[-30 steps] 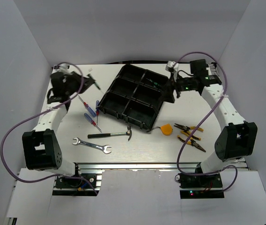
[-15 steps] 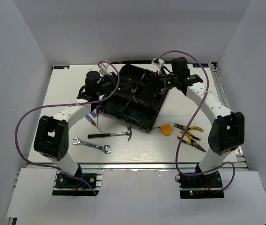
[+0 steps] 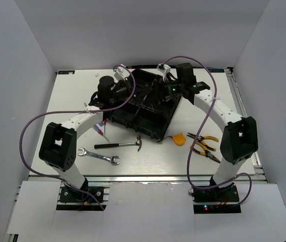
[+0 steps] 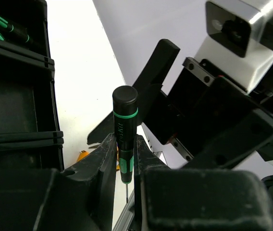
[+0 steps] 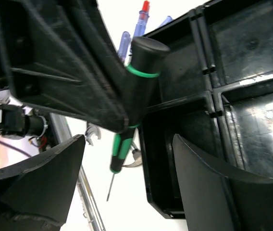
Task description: Sort the tools into containers
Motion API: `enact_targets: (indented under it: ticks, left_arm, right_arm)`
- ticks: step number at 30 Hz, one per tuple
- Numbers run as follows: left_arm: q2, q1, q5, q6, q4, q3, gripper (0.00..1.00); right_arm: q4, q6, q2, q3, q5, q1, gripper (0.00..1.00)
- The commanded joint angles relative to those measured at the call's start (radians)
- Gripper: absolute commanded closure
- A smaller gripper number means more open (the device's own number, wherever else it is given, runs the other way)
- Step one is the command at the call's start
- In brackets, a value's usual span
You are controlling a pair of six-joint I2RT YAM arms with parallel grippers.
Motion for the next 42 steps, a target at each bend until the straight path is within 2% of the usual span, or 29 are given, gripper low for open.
enact_targets:
  ticks: [1, 2, 5, 6, 8, 9, 10, 11, 12, 13, 17, 20, 24, 26, 29, 35, 42]
  left_arm:
    - [-0.005, -0.011, 0.0, -0.006, 0.03, 0.043, 1.0]
    - [-0.003, -0.012, 0.0, -0.009, 0.032, 0.045, 1.0]
    - [0.003, -0.02, 0.002, -0.015, 0.035, 0.048, 1.0]
    - [0.006, -0.025, 0.003, -0.015, 0.036, 0.048, 1.0]
    - [0.014, -0.026, 0.003, -0.019, 0.038, 0.05, 1.0]
    - [0.015, -0.025, 0.002, -0.023, 0.038, 0.05, 1.0]
    - [0.017, -0.026, -0.004, -0.023, 0.038, 0.05, 1.0]
    - [0.015, -0.026, -0.009, -0.026, 0.038, 0.047, 0.88]
    - [0.015, -0.026, -0.015, -0.026, 0.038, 0.046, 0.79]
    - [0.009, -0.025, -0.027, -0.024, 0.038, 0.043, 0.61]
    - [-0.023, -0.012, -0.073, 0.003, 0.036, 0.033, 0.23]
    - [-0.074, 0.026, -0.107, 0.026, 0.033, 0.01, 0.05]
    - [-0.173, 0.098, -0.116, 0.069, 0.027, -0.047, 0.02]
    - [-0.222, 0.133, -0.116, 0.129, 0.016, -0.085, 0.02]
    - [-0.324, 0.179, -0.156, 0.171, -0.052, -0.168, 0.02]
    - [-0.503, 0.224, -0.263, 0.27, -0.313, -0.25, 0.02]
    - [-0.692, 0.229, -0.423, 0.29, -0.491, -0.345, 0.02]
  right_arm:
    - [0.041, -0.003, 0.003, 0.042, 0.041, -0.001, 0.22]
    - [0.039, -0.015, 0.006, 0.045, 0.049, -0.001, 0.24]
    - [0.041, -0.032, 0.015, 0.056, 0.052, -0.001, 0.42]
    - [0.039, -0.041, 0.016, 0.059, 0.05, -0.001, 0.55]
    - [0.036, -0.052, 0.016, 0.061, 0.037, -0.001, 0.72]
    - [0.035, -0.06, 0.015, 0.059, 0.029, -0.001, 0.88]
    - [0.033, -0.063, 0.012, 0.058, 0.024, 0.001, 0.95]
    - [0.024, -0.069, 0.009, 0.055, 0.024, -0.001, 1.0]
    - [0.016, -0.093, 0.007, 0.053, 0.027, -0.001, 1.0]
    - [0.01, -0.11, 0.0, 0.05, 0.044, -0.001, 1.0]
    - [-0.028, -0.21, -0.019, 0.038, 0.082, -0.019, 1.0]
    - [-0.048, -0.296, -0.024, 0.042, 0.112, -0.053, 1.0]
    - [-0.074, -0.526, 0.006, 0.084, 0.193, -0.093, 1.0]
    - [-0.07, -0.697, 0.055, 0.134, 0.288, -0.1, 1.0]
    - [-0.019, -0.828, 0.145, 0.208, 0.403, -0.102, 1.0]
    - [0.099, -0.888, 0.308, 0.305, 0.469, -0.114, 1.0]
    - [0.203, -0.821, 0.446, 0.366, 0.491, -0.132, 1.0]
